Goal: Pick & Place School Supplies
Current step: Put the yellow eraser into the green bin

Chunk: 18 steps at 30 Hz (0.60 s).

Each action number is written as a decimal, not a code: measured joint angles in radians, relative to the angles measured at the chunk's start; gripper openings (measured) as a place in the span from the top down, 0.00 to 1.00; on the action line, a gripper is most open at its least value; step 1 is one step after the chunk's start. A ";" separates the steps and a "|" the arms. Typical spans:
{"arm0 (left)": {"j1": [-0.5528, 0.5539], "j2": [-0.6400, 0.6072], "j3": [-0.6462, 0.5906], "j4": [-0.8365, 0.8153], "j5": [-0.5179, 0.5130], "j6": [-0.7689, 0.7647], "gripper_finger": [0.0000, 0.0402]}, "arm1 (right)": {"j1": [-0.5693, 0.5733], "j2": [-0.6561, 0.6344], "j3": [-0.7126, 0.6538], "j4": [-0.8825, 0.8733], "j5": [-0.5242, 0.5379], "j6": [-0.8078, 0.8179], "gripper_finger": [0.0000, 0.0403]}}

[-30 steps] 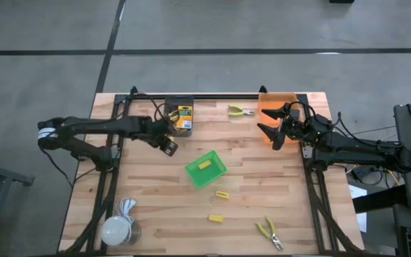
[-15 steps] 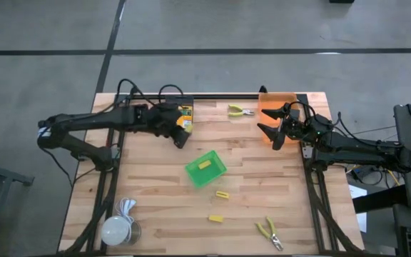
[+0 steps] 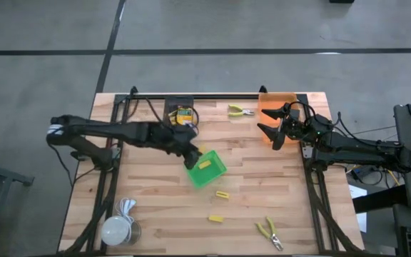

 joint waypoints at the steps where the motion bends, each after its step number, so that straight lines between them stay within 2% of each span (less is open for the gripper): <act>1: -0.007 0.017 0.000 0.016 -0.004 -0.007 0.76 | 0.000 0.000 0.000 0.000 0.000 0.000 0.19; 9: -0.019 0.155 0.000 0.089 -0.040 -0.055 0.76 | 0.000 0.000 0.000 0.000 0.000 0.000 0.19; 18: -0.025 0.296 0.002 0.091 -0.012 -0.184 0.76 | 0.000 0.000 0.000 0.000 0.000 0.000 0.19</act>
